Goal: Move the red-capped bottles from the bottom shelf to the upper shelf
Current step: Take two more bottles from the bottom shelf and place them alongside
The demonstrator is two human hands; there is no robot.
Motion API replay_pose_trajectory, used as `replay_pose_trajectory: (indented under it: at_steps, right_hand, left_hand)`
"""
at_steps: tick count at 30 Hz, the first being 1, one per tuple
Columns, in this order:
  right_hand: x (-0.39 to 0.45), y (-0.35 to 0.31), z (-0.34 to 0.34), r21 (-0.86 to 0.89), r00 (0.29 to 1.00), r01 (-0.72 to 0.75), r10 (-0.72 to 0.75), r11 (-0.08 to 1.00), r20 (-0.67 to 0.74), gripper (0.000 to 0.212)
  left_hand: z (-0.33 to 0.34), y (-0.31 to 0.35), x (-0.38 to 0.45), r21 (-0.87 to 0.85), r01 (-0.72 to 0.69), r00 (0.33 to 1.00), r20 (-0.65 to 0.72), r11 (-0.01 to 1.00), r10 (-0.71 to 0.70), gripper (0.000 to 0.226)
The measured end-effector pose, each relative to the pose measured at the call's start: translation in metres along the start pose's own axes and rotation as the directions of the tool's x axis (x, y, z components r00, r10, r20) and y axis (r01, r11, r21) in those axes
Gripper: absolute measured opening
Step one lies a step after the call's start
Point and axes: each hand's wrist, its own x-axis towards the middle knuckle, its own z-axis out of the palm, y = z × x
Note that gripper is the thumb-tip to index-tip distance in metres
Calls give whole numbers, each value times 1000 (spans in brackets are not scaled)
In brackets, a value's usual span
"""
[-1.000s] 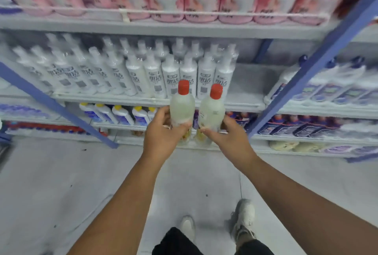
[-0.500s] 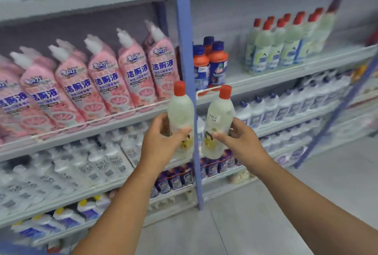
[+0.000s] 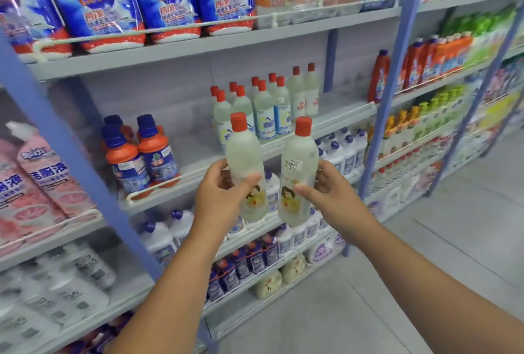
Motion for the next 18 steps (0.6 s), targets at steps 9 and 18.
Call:
replay_pose_trajectory:
  at_steps: [9, 18]
  right_hand:
    - [63, -7, -104, -43, 997, 34, -37, 999, -73, 50]
    - [199, 21, -164, -101, 997, 62, -66, 993, -44, 49]
  left_hand:
    - [119, 28, 65, 0, -30, 997, 67, 1000, 30, 46]
    - [216, 4, 187, -48, -83, 991, 105, 995, 88, 36]
